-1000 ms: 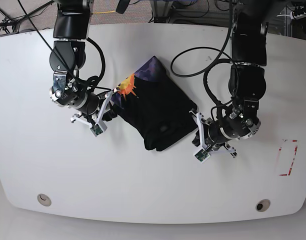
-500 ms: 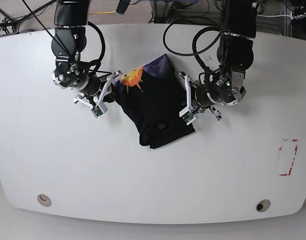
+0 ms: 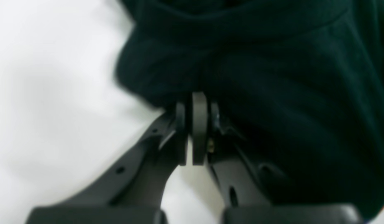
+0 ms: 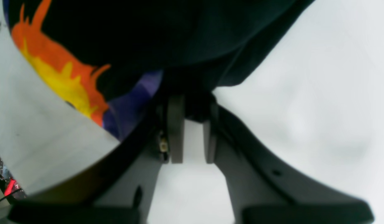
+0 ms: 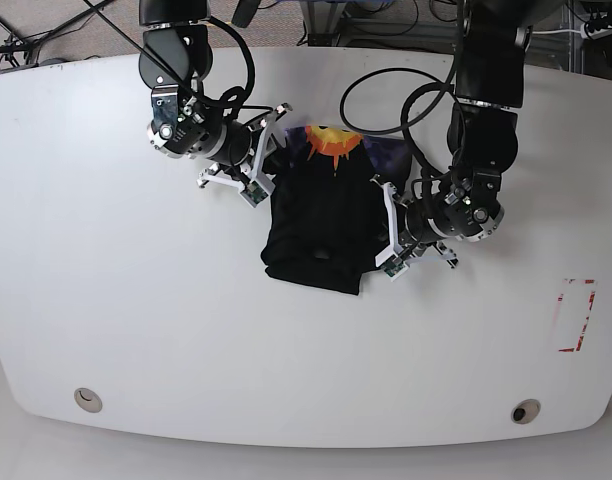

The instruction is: Fold the T-shirt properly

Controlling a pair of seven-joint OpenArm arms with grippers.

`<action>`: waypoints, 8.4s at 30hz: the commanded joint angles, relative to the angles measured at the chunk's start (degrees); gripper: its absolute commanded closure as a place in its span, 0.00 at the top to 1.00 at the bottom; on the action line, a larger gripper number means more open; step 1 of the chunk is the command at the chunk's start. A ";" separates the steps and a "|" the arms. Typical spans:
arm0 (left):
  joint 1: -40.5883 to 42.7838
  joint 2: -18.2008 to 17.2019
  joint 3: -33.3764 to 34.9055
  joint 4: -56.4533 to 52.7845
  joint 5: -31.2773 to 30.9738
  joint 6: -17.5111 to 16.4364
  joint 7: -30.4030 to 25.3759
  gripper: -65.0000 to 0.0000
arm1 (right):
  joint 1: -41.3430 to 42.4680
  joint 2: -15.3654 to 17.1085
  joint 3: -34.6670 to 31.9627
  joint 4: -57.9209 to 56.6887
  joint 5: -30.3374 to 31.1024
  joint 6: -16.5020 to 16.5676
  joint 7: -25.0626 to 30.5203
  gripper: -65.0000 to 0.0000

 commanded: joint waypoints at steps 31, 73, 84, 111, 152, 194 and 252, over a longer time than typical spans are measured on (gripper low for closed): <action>6.21 -2.06 -32.08 16.84 -0.85 -1.15 7.25 0.02 | 11.31 -2.54 5.55 1.87 1.35 0.32 -10.10 0.45; 13.95 7.96 12.05 5.50 7.23 35.47 -25.89 0.03 | 3.66 1.77 22.87 12.24 1.44 0.32 -10.98 0.70; 13.51 5.23 12.23 -6.36 7.06 35.64 -27.65 0.02 | 4.01 1.85 22.96 12.07 1.44 0.32 -10.98 0.70; 20.45 -26.94 -17.40 -9.27 6.97 17.97 -27.56 0.02 | 4.71 1.77 22.60 12.24 1.44 0.32 -10.98 0.70; 15.80 -18.68 -33.22 20.80 7.23 -1.15 -13.50 0.02 | 1.81 1.77 22.69 13.47 0.82 0.32 -2.45 0.70; 80.15 3.56 -11.51 31.53 12.60 29.40 -53.15 0.00 | -49.44 -2.72 29.37 14.09 2.32 0.32 38.26 0.70; 19.40 1.63 -11.42 -70.36 12.60 37.84 -48.93 0.00 | -11.20 4.05 3.18 -68.90 -11.13 -21.70 49.68 0.70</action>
